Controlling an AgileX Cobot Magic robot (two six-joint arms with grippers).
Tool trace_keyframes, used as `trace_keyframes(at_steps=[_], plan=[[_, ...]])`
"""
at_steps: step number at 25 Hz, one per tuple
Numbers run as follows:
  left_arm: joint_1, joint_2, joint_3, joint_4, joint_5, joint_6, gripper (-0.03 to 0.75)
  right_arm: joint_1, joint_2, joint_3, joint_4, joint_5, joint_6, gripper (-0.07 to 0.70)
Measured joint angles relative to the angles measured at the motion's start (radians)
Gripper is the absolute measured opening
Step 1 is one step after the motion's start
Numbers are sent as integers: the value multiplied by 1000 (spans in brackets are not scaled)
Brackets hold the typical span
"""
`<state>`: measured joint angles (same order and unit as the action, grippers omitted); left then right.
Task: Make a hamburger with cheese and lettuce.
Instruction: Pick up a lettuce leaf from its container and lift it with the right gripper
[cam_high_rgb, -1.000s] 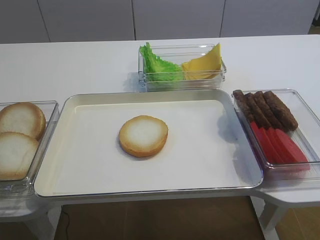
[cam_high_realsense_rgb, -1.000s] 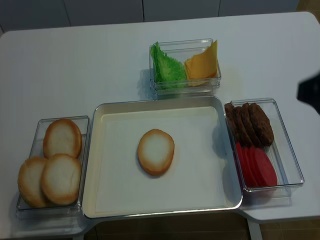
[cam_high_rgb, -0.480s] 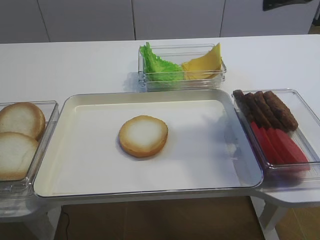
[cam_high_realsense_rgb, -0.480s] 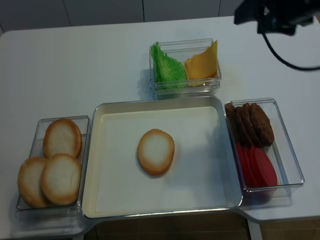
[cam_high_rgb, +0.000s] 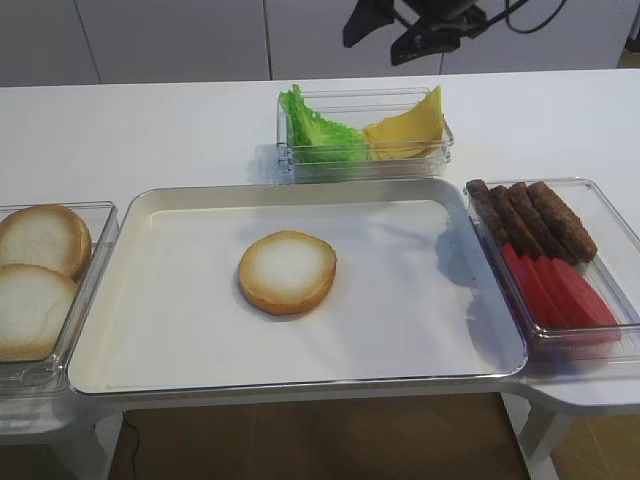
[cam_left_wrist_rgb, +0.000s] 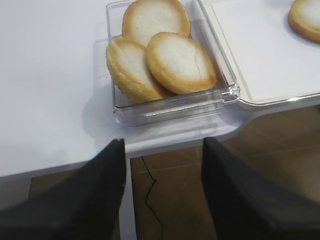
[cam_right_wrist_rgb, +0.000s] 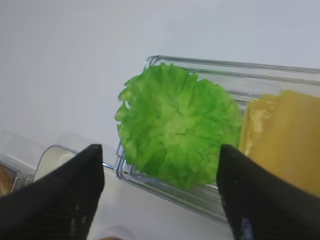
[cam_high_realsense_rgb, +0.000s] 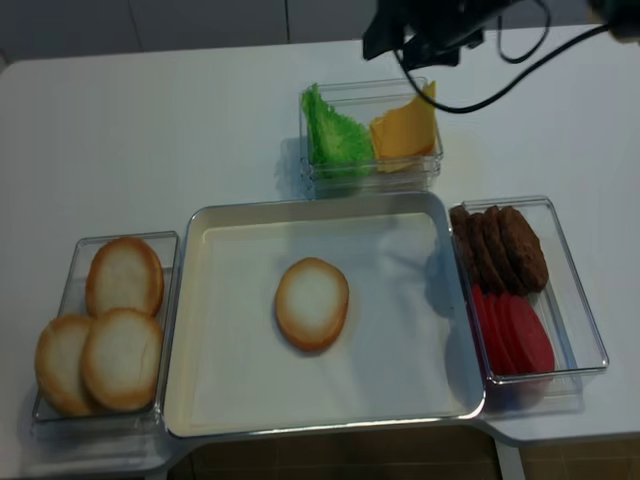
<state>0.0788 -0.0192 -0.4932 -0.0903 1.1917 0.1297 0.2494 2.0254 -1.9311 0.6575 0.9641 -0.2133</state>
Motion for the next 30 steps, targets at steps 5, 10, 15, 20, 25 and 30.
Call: trace_keyframes(at_steps=[5, 10, 15, 20, 25, 30], plan=[[0, 0, 0, 0, 0, 0, 368, 61, 74, -26, 13, -59, -5, 531], [0, 0, 0, 0, 0, 0, 368, 97, 124, -31, 26, -137, -24, 531], [0, 0, 0, -1, 0, 0, 368, 103, 155, -33, 48, -193, -35, 531], [0, 0, 0, -1, 0, 0, 368, 103, 181, -33, 65, -231, -40, 531], [0, 0, 0, -1, 0, 0, 368, 103, 203, -33, 73, -237, -40, 530], [0, 0, 0, -1, 0, 0, 368, 103, 209, -33, 78, -242, -36, 484]])
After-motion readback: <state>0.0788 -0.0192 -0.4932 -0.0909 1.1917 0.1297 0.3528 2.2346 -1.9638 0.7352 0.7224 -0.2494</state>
